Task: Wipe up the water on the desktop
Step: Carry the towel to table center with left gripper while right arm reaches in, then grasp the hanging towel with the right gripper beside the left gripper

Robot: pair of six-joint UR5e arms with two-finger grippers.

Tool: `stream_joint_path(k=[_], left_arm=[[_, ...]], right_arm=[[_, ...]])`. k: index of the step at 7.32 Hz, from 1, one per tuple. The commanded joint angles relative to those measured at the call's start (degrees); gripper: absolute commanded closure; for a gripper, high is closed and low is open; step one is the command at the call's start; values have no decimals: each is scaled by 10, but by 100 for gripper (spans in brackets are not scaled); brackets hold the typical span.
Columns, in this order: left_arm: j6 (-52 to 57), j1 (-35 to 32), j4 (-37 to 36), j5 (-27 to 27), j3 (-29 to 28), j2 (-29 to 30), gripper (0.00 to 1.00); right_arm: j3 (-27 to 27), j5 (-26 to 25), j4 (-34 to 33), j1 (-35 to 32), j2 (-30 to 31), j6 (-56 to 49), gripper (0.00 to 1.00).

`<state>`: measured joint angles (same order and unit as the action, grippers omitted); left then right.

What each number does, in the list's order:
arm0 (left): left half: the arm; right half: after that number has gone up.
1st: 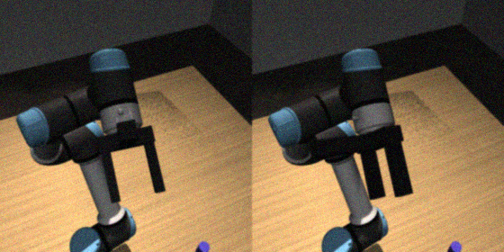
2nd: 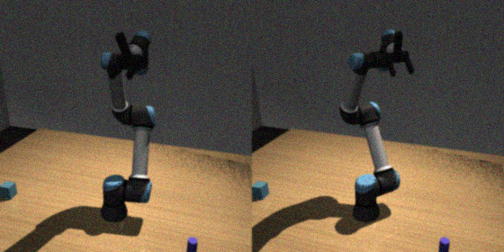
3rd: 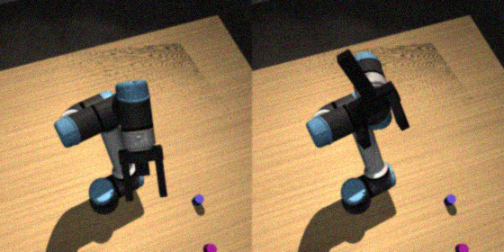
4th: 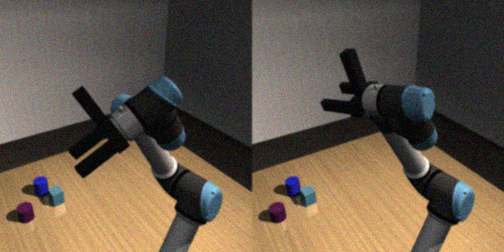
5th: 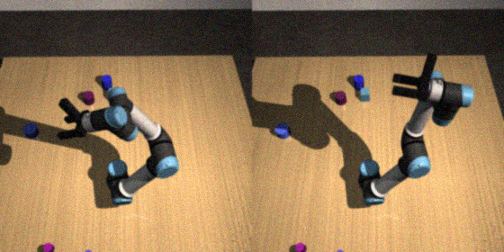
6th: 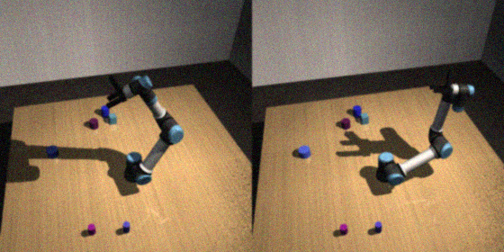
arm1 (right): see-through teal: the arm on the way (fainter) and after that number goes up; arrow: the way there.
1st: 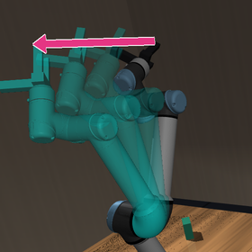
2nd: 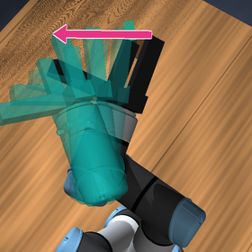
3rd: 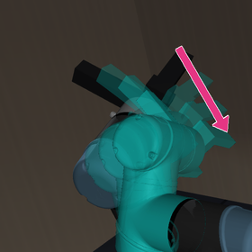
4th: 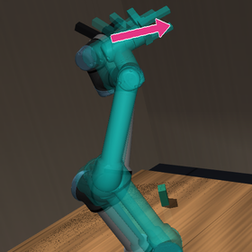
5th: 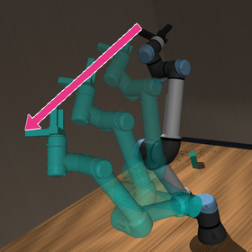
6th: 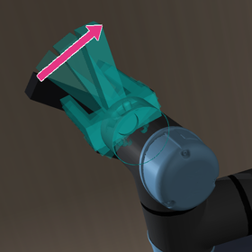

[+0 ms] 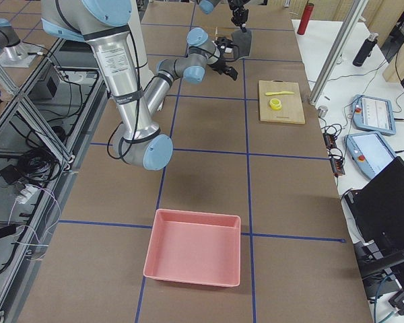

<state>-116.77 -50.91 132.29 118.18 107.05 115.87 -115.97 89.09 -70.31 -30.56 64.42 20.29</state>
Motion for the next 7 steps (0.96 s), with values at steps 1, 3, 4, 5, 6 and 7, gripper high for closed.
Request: stream_joint_path(k=[1, 3, 4, 5, 6, 7], left_arm=[[-52, 40, -5, -41, 23, 26, 100], [-57, 55, -5, -46, 26, 27, 100], [-68, 73, -5, -47, 29, 28, 100], [-80, 83, -4, -47, 39, 29, 100], [-84, 94, -4, -47, 53, 29, 100], [-90, 98, -3, -46, 56, 29, 100]], right_arm=[[0, -87, 0, 68, -25, 0, 1], [1, -124, 3, 96, -32, 1, 1], [1, -133, 3, 100, -32, 1, 1], [1, -133, 4, 100, -32, 1, 3], [1, -133, 4, 101, -32, 1, 6], [1, -133, 4, 100, -32, 0, 6]])
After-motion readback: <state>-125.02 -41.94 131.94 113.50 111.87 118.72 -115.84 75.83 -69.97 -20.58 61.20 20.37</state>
